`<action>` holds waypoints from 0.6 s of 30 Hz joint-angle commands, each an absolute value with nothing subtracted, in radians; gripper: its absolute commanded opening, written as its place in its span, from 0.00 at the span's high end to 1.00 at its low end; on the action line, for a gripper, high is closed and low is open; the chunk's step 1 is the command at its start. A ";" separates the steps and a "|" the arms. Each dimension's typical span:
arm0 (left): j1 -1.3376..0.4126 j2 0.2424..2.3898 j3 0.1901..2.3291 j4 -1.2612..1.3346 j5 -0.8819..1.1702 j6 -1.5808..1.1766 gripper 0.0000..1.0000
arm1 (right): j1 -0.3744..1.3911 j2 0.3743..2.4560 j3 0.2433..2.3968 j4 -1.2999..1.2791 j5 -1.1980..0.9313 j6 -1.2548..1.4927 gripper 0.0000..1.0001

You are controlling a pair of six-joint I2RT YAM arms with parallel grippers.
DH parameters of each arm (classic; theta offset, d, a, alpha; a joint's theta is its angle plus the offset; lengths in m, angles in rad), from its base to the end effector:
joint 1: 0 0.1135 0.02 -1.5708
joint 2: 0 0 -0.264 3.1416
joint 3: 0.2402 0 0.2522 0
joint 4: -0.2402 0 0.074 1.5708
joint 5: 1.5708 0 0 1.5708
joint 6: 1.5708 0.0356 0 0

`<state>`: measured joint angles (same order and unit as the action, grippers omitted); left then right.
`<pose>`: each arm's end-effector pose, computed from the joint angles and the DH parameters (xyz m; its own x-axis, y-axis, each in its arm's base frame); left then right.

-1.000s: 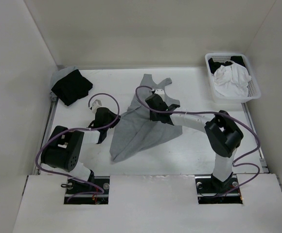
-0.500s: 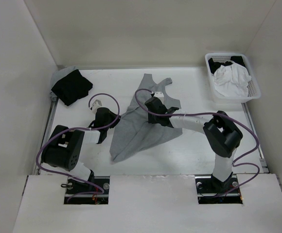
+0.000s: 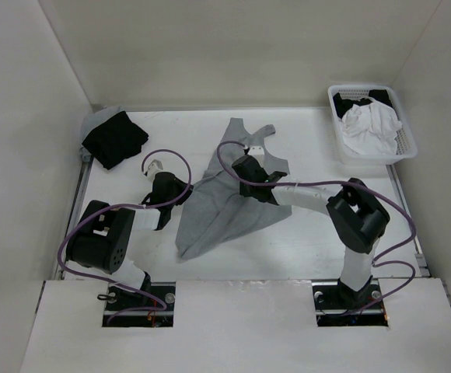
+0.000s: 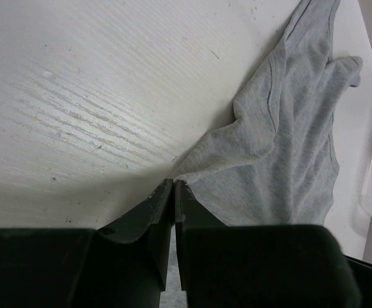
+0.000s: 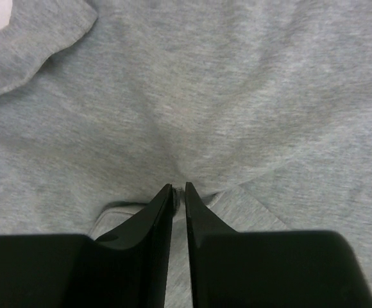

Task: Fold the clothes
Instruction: Flatten the tank top out

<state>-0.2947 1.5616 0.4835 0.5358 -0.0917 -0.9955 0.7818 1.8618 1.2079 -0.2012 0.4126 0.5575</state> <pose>0.2689 -0.0782 0.1336 -0.4484 -0.7370 -0.5057 -0.2978 0.6566 -0.6929 0.2915 0.2693 0.1846 -0.6971 -0.0091 -0.7169 -0.1059 0.9903 0.0904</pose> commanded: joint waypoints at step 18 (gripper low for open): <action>-0.288 1.555 0.477 0.589 -0.084 -1.002 0.95 | 0.978 1.488 0.899 -0.297 0.534 0.770 0.99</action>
